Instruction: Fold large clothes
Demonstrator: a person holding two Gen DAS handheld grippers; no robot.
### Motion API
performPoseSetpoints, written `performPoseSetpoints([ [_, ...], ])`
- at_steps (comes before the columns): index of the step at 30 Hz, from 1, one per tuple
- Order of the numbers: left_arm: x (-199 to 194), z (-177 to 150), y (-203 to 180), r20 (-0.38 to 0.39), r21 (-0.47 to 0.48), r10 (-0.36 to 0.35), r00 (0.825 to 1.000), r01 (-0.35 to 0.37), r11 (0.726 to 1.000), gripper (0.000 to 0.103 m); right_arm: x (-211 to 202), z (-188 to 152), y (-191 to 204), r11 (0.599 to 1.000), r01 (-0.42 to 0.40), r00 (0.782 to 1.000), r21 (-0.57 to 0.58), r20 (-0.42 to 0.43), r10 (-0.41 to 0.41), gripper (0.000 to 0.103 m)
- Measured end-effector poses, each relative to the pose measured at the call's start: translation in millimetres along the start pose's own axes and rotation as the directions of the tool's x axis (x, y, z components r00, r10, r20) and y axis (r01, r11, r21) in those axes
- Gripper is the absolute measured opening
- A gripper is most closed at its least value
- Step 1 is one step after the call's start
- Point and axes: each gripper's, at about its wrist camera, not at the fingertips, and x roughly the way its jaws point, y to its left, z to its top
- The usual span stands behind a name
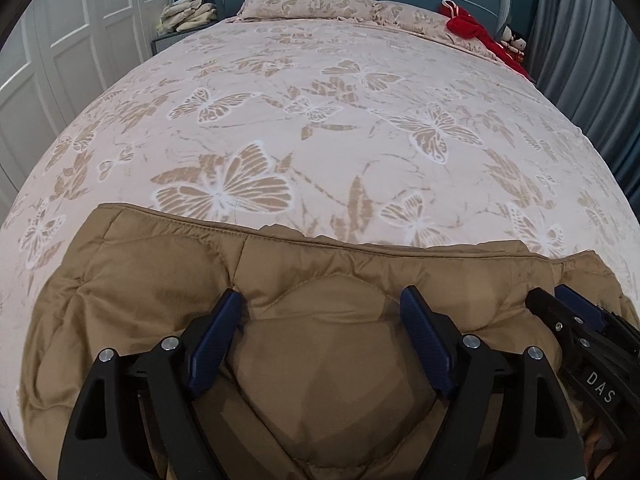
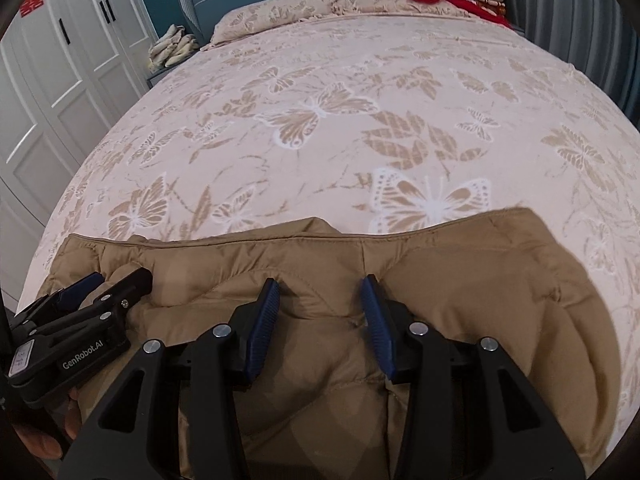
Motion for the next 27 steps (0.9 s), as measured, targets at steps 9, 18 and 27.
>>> performPoseSetpoints([
  [9,14,-5,-6,0.031,0.023,0.027,0.999,-0.027,0.999,0.084,12,-7,4,1.000,0.027,1.000,-0.013,0.011,-0.027,0.043],
  [18,21,-9,-9,0.054,0.028,0.044,0.998,-0.046,0.999,0.085,18,-11,4,1.000,0.026,0.999,-0.014,0.044,-0.026,0.044],
  [27,26,-10,-11,0.072,0.028,0.059,0.996,-0.061,0.998,0.085,22,-12,6,0.999,0.036,0.996,-0.020,0.077,-0.034,0.044],
])
